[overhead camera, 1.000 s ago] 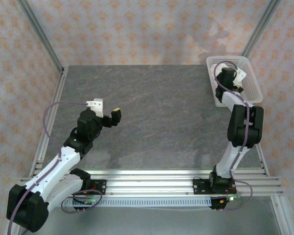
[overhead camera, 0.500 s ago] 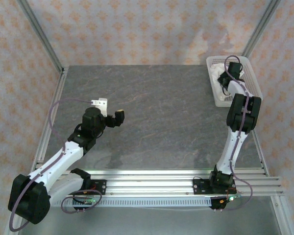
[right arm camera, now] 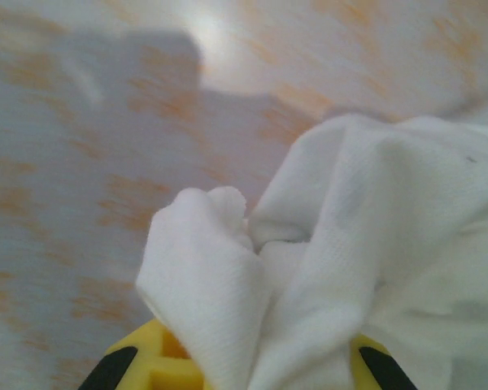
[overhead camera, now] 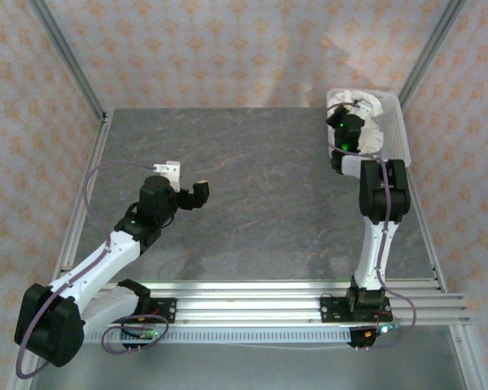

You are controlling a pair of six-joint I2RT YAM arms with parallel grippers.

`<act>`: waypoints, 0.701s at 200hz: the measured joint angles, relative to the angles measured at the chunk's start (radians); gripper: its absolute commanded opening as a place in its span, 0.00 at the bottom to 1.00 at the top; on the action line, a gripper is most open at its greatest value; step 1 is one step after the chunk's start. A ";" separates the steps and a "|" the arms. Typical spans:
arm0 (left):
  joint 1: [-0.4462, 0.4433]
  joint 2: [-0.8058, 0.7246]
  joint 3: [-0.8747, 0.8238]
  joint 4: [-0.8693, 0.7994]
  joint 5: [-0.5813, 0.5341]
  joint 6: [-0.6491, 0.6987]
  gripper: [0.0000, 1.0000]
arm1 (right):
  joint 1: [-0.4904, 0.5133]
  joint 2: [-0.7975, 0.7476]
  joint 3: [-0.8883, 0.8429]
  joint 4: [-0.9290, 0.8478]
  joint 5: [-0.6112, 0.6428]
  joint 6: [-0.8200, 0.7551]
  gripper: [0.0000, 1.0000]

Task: Fold the inside-out t-shirt
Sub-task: Pick up the T-shirt from the basket.

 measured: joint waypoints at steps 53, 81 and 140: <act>0.000 0.002 0.000 0.004 0.011 0.004 1.00 | 0.054 -0.014 -0.054 0.268 -0.020 -0.121 0.00; 0.000 0.012 0.000 0.016 0.014 0.003 1.00 | 0.160 -0.023 -0.054 0.326 -0.078 -0.264 0.00; -0.002 0.004 0.000 0.011 0.018 -0.007 1.00 | 0.451 -0.236 -0.003 0.142 -0.196 -0.448 0.00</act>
